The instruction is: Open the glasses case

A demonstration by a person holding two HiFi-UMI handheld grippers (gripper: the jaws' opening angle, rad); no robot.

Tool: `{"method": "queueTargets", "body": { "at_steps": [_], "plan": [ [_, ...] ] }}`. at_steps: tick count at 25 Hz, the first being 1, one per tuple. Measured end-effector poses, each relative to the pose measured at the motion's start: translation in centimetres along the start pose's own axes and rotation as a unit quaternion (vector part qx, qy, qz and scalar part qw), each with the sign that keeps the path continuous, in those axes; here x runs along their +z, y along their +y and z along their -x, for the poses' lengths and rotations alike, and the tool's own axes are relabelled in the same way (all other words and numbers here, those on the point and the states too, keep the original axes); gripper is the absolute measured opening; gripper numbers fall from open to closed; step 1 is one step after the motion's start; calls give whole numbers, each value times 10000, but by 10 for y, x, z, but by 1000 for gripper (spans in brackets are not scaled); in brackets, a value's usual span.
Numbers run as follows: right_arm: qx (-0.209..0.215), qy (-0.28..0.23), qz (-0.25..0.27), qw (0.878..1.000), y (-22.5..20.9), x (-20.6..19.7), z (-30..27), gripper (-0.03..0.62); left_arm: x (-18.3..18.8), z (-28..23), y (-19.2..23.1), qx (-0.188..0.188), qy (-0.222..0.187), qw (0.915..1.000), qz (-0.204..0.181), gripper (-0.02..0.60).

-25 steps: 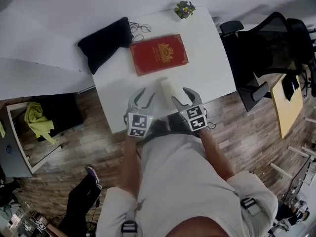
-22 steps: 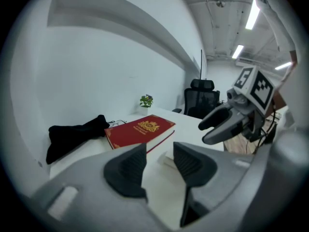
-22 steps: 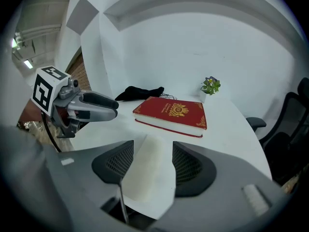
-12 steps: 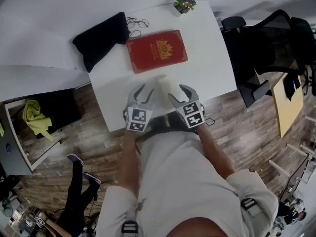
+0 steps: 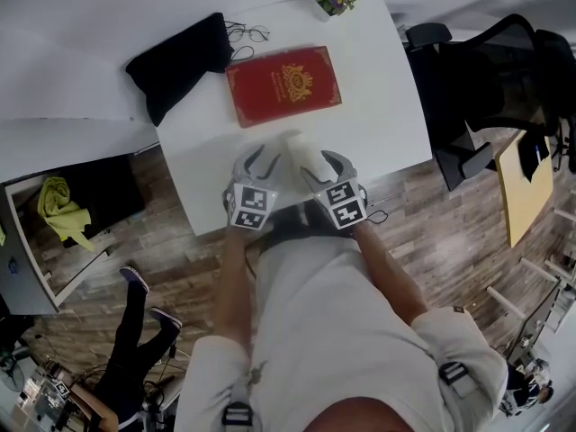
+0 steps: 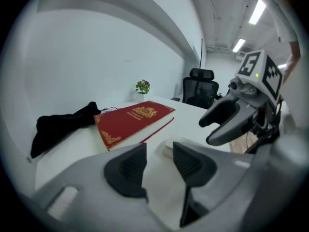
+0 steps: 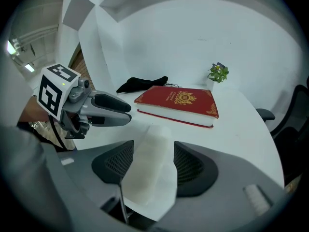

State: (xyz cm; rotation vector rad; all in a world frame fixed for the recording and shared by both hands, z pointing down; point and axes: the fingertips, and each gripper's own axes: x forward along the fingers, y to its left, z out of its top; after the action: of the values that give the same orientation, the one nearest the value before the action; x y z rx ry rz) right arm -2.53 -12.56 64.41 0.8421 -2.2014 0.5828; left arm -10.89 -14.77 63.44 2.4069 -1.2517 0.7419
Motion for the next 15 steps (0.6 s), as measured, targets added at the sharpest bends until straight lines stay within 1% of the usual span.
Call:
{"method": "queueTargets", "body": {
  "at_steps": [6, 9, 15],
  "plan": [
    [95, 148, -78, 9998, 5, -7, -6, 255, -13, -10, -3, -75, 176, 9998, 30, 169],
    [107, 230, -81, 9996, 7, -13, -11, 256, -13, -13, -2, -75, 185, 9998, -4, 169],
    [192, 397, -150, 9989, 15, -16, -17, 298, -14, -15, 1, -85, 203, 9998, -20, 169]
  ]
}}
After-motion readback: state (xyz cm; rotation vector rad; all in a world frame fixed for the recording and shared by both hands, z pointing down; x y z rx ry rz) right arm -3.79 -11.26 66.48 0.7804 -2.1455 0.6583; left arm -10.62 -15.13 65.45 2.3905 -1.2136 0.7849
